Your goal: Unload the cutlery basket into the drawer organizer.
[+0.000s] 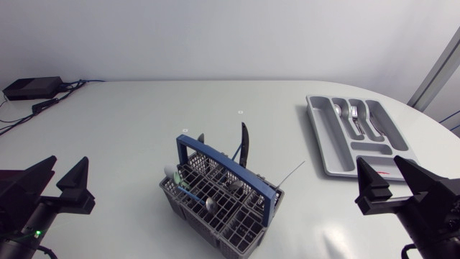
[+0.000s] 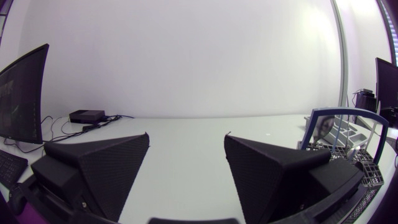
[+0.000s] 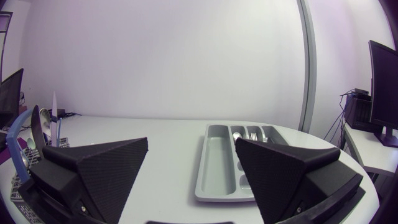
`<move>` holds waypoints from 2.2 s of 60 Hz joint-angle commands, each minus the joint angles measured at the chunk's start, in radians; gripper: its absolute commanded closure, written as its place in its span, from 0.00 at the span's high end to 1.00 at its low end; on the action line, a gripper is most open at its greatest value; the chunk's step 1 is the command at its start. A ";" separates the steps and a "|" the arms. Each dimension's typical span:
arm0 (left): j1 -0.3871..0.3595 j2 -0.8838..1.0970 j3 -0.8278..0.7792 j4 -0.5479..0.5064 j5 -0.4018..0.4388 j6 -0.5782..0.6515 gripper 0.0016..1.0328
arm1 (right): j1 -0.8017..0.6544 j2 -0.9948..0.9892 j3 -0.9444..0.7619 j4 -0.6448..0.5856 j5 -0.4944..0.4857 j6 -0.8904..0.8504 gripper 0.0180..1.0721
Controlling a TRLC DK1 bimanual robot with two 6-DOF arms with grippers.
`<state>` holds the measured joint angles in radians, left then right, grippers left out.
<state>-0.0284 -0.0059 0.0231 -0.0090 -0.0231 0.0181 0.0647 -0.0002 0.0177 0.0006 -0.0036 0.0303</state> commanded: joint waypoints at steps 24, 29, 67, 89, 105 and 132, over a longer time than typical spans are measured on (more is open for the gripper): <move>-0.005 -0.006 -0.022 0.000 0.006 -0.023 0.96 | 0.014 -0.004 -0.019 -0.005 -0.003 0.026 0.96; -0.015 -0.006 -0.022 0.000 0.006 -0.024 0.96 | 0.021 -0.006 -0.019 -0.007 -0.003 0.026 0.96; -0.036 0.207 0.207 -0.008 -0.001 -0.138 0.93 | 0.078 0.080 0.125 -0.022 0.013 0.019 0.96; -0.192 0.748 0.638 -0.310 -0.063 -0.081 0.87 | 0.126 0.499 0.401 -0.151 0.019 0.026 0.95; -0.280 1.020 0.837 -0.548 -0.049 0.224 0.87 | 0.219 0.744 0.605 -0.452 0.008 -0.127 0.95; -0.269 1.106 0.791 -0.738 0.273 0.709 0.87 | 0.313 0.801 0.588 -0.688 -0.380 -0.392 0.92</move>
<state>-0.3077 1.1156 0.8562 -0.7208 0.2184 0.6128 0.3550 0.8055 0.6323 -0.6670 -0.3428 -0.3222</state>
